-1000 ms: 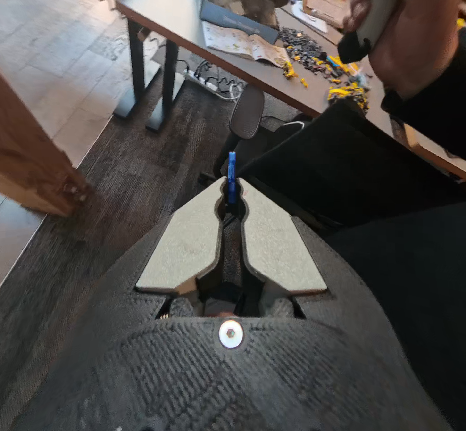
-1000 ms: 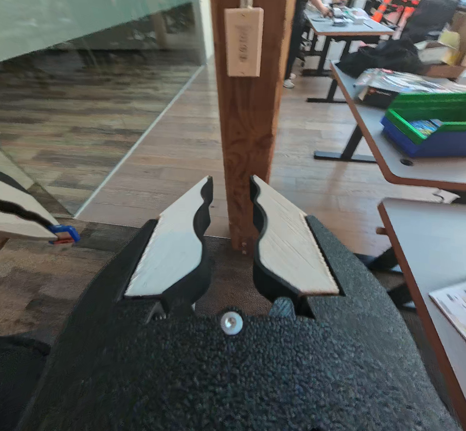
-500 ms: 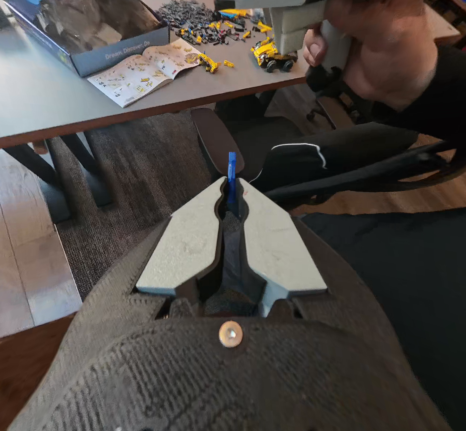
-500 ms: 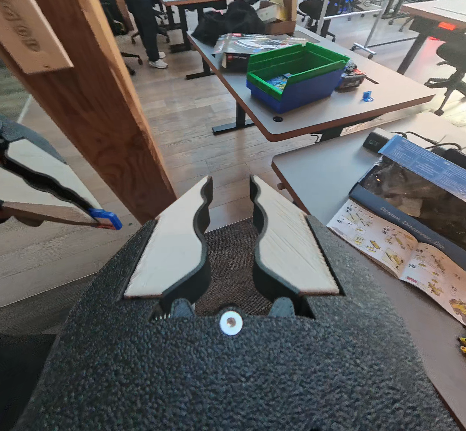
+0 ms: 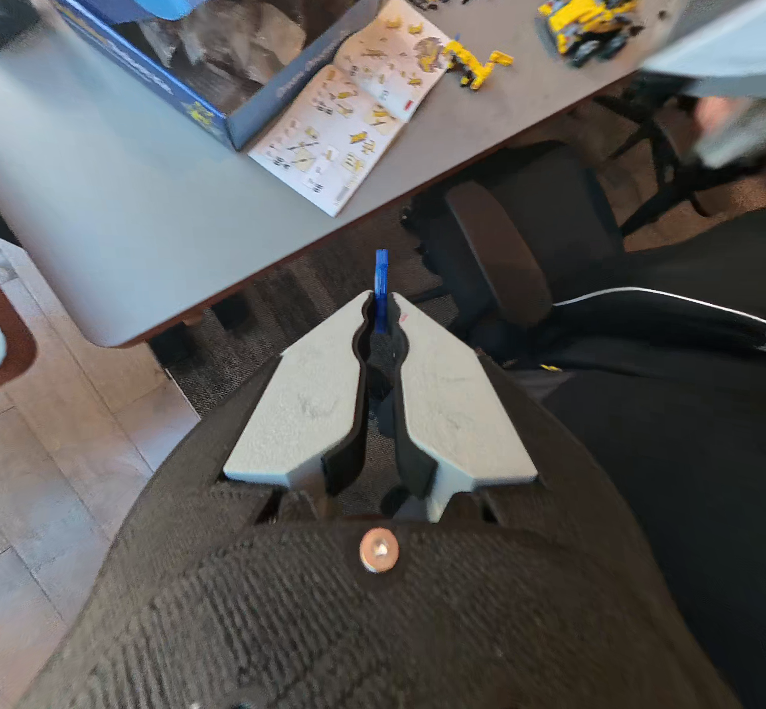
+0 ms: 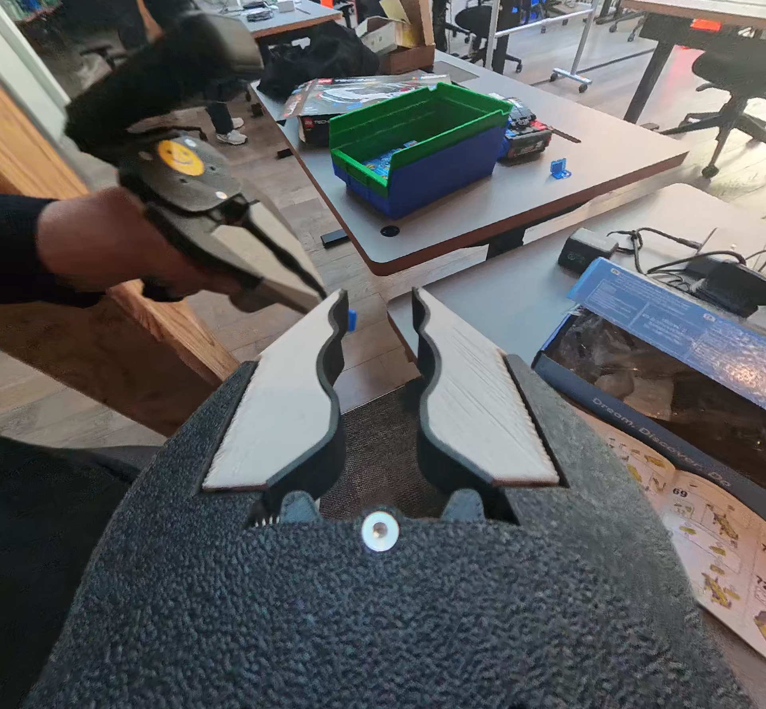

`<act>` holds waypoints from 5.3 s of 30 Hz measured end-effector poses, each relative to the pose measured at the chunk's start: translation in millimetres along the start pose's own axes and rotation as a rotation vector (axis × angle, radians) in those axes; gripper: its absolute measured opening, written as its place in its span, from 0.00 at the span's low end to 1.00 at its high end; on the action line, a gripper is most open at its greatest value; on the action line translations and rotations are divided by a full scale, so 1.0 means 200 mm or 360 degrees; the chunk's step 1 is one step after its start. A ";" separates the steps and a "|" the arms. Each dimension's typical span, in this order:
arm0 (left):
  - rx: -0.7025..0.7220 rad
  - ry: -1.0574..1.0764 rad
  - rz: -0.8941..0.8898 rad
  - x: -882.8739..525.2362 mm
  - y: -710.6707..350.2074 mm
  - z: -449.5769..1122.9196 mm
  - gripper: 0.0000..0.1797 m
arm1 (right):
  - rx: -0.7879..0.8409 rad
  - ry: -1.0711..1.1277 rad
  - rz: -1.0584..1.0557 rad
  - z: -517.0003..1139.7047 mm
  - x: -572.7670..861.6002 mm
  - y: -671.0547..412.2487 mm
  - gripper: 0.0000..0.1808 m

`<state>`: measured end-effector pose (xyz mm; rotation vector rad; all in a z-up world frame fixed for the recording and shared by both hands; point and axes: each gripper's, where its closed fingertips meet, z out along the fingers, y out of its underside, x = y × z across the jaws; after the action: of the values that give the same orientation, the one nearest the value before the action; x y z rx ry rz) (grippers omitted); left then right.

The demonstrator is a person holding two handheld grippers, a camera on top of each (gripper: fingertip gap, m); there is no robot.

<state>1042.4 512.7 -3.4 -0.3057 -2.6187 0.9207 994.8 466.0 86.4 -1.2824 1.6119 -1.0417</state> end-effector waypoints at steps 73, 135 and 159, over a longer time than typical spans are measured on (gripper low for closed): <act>0.0714 -0.0262 -0.0050 -2.03 -1.19 -0.30 0.44 | -0.0209 0.0445 0.0257 1.07 0.84 -0.25 0.15; 0.0530 -0.0275 0.0073 -4.84 0.28 -2.20 0.47 | -0.0177 0.0193 0.0299 4.48 -0.71 -1.50 0.26; 0.0242 -0.0288 -0.0857 -6.26 0.28 -2.20 0.59 | -0.0172 0.0168 0.0705 5.05 -0.55 -1.59 0.44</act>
<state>2367.2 412.4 -32.2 0.5206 -2.5561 0.9720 2058.2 411.0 60.5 -0.8865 1.9417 -0.7631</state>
